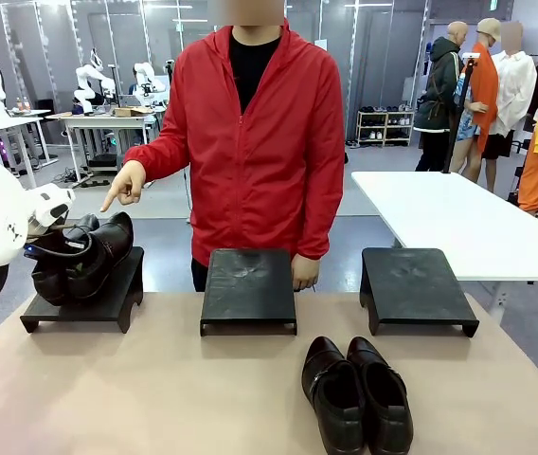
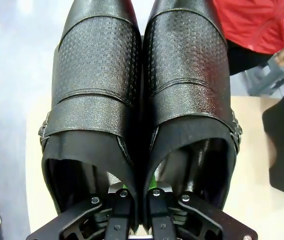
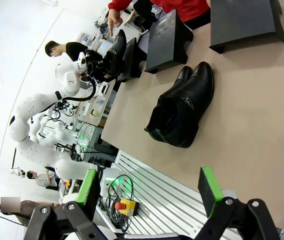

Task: Place the shoes on the stand as instructed by the person.
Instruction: Pick up one pair of Shoes and place it on the Shoes Stand indicated by the person.

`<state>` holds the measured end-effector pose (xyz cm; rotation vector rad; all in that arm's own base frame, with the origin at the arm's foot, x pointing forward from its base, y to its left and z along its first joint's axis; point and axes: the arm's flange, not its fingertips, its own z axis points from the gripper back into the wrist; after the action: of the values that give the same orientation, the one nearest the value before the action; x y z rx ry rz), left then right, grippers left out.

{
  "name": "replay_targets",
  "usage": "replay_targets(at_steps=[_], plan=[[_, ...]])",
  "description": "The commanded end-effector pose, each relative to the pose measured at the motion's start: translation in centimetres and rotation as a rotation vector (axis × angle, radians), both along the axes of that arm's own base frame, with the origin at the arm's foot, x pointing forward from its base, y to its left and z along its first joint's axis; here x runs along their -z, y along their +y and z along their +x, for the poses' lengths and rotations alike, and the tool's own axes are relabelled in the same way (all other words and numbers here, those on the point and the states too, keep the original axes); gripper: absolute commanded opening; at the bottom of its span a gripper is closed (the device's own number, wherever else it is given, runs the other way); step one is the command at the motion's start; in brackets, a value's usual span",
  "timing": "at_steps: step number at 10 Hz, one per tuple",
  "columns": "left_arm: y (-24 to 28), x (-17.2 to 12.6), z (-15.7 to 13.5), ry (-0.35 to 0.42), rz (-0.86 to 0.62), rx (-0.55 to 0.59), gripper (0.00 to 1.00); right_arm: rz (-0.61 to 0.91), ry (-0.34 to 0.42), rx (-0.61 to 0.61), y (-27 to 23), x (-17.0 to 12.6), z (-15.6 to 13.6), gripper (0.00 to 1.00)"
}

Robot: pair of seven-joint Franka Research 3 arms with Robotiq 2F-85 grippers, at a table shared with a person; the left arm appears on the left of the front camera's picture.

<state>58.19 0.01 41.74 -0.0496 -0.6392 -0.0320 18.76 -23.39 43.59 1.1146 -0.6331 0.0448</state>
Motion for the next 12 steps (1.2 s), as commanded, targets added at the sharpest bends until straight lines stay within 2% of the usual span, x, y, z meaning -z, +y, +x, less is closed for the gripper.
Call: replay_targets(at_steps=[1,8,11,12], plan=[[0.9,0.0,0.5,-0.066,-0.001,0.016,0.08,0.001,-0.022,-0.004,-0.1,-0.2,-0.1,1.0],[1.2,1.7,1.5,-0.024,0.016,0.026,0.08,0.001,-0.022,-0.004,-0.1,-0.2,-0.1,1.0],[1.0,1.6,1.3,-0.012,0.013,0.035,0.45,0.001,-0.022,-0.004,-0.1,-0.2,-0.1,1.0],[0.8,1.2,0.9,-0.001,-0.01,0.048,0.54,0.001,-0.022,-0.004,-0.1,-0.2,-0.1,1.0]])
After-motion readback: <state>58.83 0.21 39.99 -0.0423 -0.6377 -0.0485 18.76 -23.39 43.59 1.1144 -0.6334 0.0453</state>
